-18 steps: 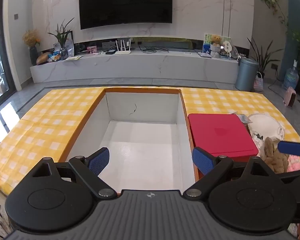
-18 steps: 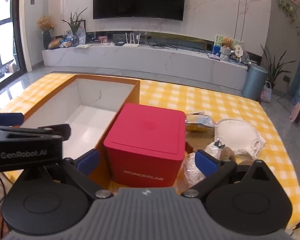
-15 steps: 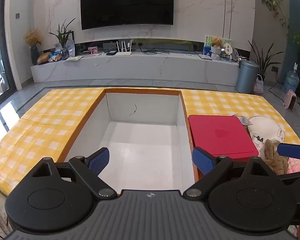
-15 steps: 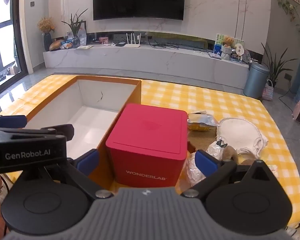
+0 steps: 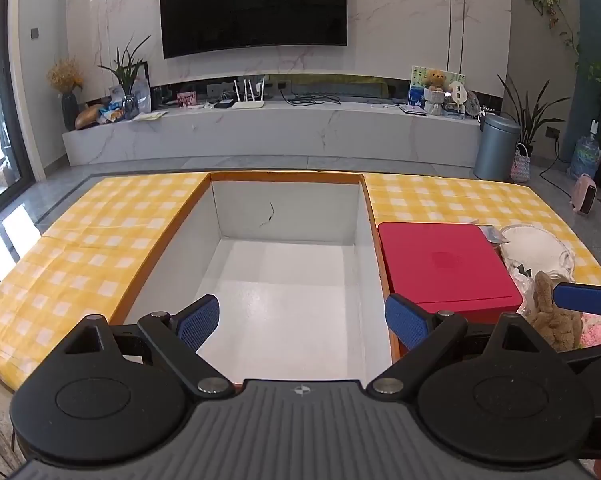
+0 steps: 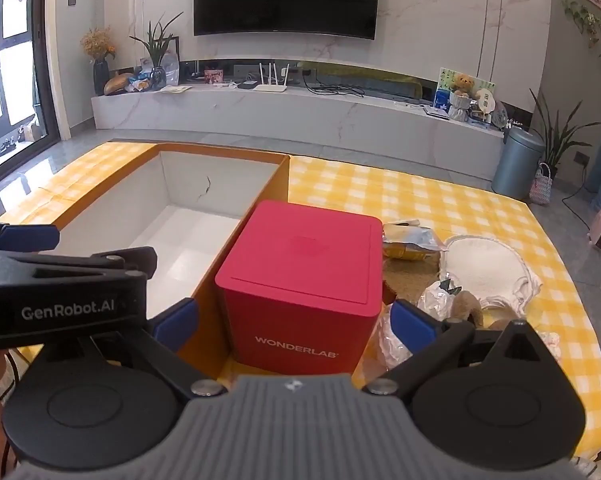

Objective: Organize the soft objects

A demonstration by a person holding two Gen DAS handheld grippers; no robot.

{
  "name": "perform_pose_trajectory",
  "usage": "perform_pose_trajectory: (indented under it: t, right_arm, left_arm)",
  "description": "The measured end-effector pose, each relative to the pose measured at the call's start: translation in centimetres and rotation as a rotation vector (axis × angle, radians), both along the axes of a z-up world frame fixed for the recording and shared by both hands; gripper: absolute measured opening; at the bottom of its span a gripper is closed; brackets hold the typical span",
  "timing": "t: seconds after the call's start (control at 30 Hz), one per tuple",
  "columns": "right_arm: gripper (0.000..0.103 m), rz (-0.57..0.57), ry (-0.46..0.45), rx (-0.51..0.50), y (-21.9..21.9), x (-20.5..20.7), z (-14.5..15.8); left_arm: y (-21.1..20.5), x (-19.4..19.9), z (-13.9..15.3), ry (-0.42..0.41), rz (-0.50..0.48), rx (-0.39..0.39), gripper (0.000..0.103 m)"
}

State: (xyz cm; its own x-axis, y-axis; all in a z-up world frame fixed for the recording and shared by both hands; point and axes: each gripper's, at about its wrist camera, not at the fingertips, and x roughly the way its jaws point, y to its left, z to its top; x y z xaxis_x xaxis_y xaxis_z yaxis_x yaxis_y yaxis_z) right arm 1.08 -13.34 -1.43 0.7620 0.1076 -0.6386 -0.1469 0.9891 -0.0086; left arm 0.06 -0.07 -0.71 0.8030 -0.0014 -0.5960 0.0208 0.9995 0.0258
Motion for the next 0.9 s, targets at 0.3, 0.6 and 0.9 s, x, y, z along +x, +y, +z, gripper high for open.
perform_pose_trajectory:
  t: [0.3, 0.6, 0.9]
  right_arm:
    - [0.1, -0.002, 0.002, -0.004, -0.12, 0.08, -0.15]
    - [0.1, -0.001, -0.003, -0.014, 0.02, 0.02, -0.14]
    - [0.1, 0.002, -0.009, -0.036, 0.43, 0.12, -0.35]
  left_arm:
    - [-0.11, 0.2, -0.09, 0.012, 0.007, 0.0, 0.103]
    - [0.01, 0.26, -0.27, 0.027, 0.022, -0.01, 0.103]
    - [-0.09, 0.32, -0.4, 0.029, 0.028, 0.005, 0.103]
